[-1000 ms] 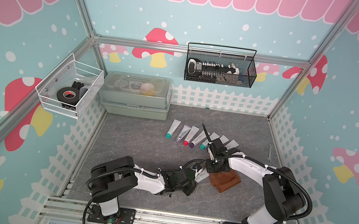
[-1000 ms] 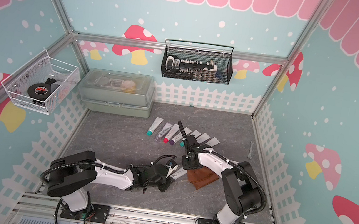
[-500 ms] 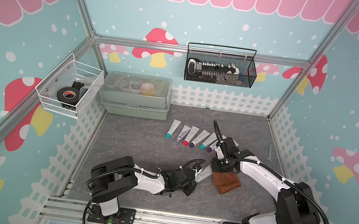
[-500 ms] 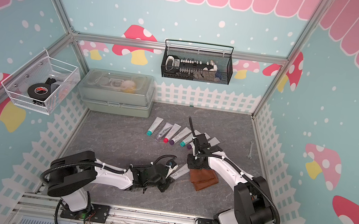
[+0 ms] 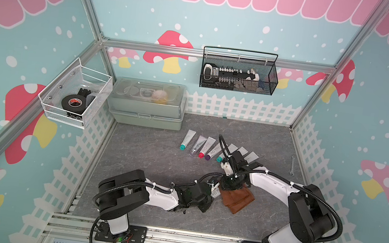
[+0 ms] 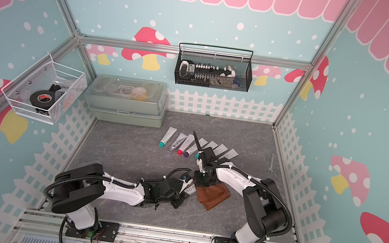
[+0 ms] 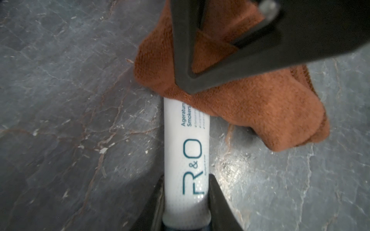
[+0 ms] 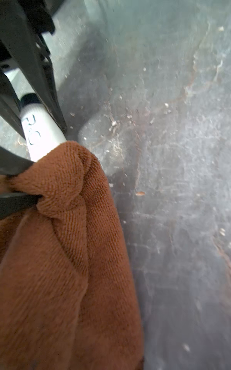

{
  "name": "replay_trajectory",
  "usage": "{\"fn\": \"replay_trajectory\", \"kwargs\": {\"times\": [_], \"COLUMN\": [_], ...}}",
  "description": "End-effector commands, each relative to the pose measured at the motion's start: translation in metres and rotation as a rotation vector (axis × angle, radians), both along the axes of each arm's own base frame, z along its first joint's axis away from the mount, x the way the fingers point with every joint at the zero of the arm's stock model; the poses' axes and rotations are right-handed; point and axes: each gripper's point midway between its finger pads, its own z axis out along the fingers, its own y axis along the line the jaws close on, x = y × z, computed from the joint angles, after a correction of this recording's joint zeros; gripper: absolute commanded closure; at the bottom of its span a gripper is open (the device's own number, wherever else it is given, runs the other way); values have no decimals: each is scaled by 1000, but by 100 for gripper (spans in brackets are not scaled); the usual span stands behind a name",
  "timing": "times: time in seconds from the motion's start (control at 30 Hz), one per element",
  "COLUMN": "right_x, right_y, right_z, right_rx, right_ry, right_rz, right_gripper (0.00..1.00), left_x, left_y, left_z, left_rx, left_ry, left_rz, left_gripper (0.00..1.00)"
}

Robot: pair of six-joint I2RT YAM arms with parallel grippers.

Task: Wipe the surface of the toothpaste tube
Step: Wipe the dirt from the toothpaste tube.

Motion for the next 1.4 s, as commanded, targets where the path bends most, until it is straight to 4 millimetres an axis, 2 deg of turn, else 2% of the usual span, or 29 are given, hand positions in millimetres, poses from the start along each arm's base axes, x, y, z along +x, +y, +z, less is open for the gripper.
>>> {"fn": "replay_trajectory", "kwargs": {"times": [0.0,0.2,0.4,0.5,0.63,0.77,0.87,0.93,1.0,1.07,1.17,1.23,1.37], "right_x": [-11,-4,3,7,-2,-17,-29,-35,-36,-34,-28,-25,-18], "right_y": [-75,-90,-95,-72,-26,9,20,13,-4,-32,-68,-78,-86], "right_z": [-42,-40,-20,3,24,24,10,-5,-20,-31,-34,-34,-32], "right_rx": [-390,-434,-356,-187,73,185,204,158,57,-109,-310,-370,-414], "right_ry": [40,17,-24,-71,-34,14,61,84,94,74,34,16,-10], "right_rz": [-52,-106,-166,-161,-97,-24,10,7,-6,-32,-61,-78,-101], "right_gripper": [90,90,90,90,90,89,89,89,90,90,90,90,90], "left_x": [2,2,1,1,2,2,1,1,2,1,1,1,2], "left_y": [12,12,12,12,11,11,11,11,11,11,10,11,12], "left_z": [-5,-4,-5,-5,-5,-5,-6,-6,-5,-5,-3,-3,-2], "left_rx": [32,28,27,24,26,27,30,29,28,28,23,24,25], "left_ry": [-8,-11,-7,-9,-10,-9,-7,-8,-8,-7,-11,-11,-14], "left_rz": [23,24,22,21,20,20,20,20,21,19,20,21,25], "left_gripper": [77,77,77,77,77,77,77,77,77,77,77,77,77]}}
